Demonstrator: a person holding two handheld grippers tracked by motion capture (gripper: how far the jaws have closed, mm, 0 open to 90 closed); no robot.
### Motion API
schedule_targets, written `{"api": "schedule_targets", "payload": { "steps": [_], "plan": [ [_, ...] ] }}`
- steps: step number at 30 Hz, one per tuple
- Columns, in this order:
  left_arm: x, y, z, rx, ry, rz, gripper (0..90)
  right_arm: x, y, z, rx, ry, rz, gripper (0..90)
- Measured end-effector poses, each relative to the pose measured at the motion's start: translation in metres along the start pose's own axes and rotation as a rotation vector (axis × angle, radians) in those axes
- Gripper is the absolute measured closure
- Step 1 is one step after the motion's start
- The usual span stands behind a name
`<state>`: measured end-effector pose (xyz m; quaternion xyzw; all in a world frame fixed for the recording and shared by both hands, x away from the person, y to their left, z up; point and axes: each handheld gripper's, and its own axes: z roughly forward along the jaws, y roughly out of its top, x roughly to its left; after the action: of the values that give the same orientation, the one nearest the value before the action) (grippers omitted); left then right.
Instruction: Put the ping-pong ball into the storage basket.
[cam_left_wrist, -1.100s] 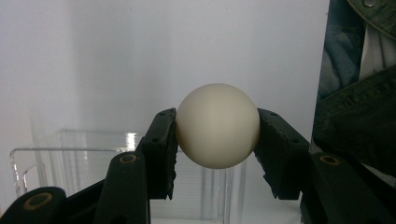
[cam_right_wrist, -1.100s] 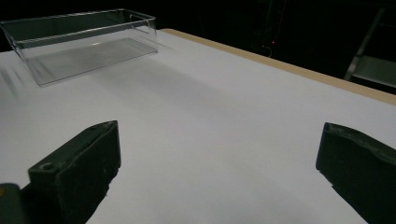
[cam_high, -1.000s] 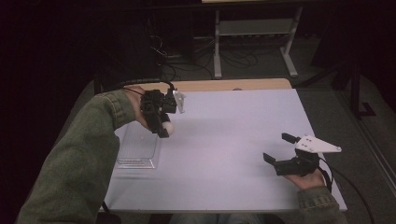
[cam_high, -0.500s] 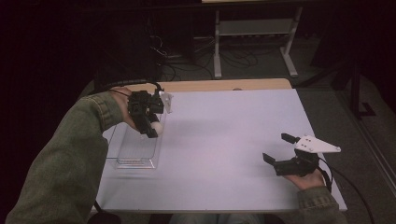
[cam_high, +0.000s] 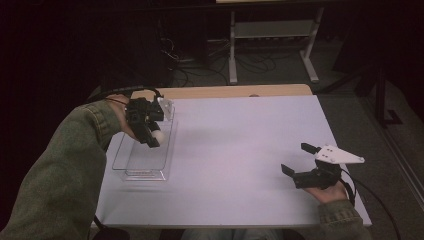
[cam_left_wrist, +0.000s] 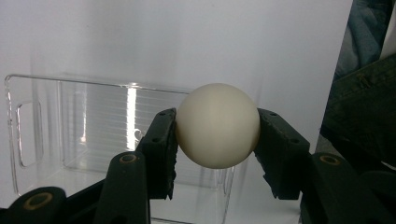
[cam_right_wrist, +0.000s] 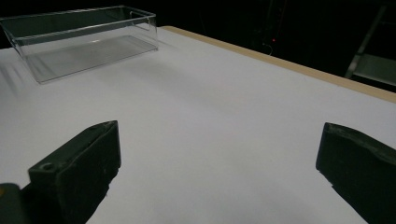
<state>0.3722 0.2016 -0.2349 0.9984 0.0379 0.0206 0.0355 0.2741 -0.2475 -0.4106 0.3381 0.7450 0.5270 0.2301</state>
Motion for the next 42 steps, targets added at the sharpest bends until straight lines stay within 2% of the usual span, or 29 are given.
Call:
{"api": "schedule_targets", "payload": {
  "steps": [9, 13, 16, 25, 30, 35, 42],
  "plan": [
    [0.003, -0.011, 0.000, -0.003, 0.011, -0.017, 50.7, 0.000, 0.000, -0.001, -0.001, 0.001, -0.003, 0.0],
    [0.004, -0.016, -0.002, -0.003, 0.024, -0.013, 50.7, 0.000, 0.000, 0.000, 0.001, 0.001, -0.003, 0.0],
    [0.004, -0.018, -0.005, -0.019, 0.033, -0.016, 50.7, 0.000, 0.000, 0.000, 0.001, 0.000, -0.003, 0.0],
    [0.008, -0.026, -0.005, 0.002, 0.046, -0.025, 50.7, -0.001, 0.000, -0.002, -0.004, -0.003, 0.001, 0.0],
    [0.013, -0.031, -0.004, 0.004, 0.053, -0.045, 50.7, -0.001, 0.000, -0.001, -0.002, -0.002, 0.002, 0.0],
    [0.016, -0.033, -0.004, -0.010, 0.054, -0.056, 50.7, 0.000, 0.000, -0.001, 0.001, -0.003, 0.000, 0.0],
    [0.017, -0.033, 0.001, 0.009, 0.053, -0.052, 50.7, 0.000, 0.000, -0.001, 0.001, -0.002, 0.000, 0.0]
  ]
}}
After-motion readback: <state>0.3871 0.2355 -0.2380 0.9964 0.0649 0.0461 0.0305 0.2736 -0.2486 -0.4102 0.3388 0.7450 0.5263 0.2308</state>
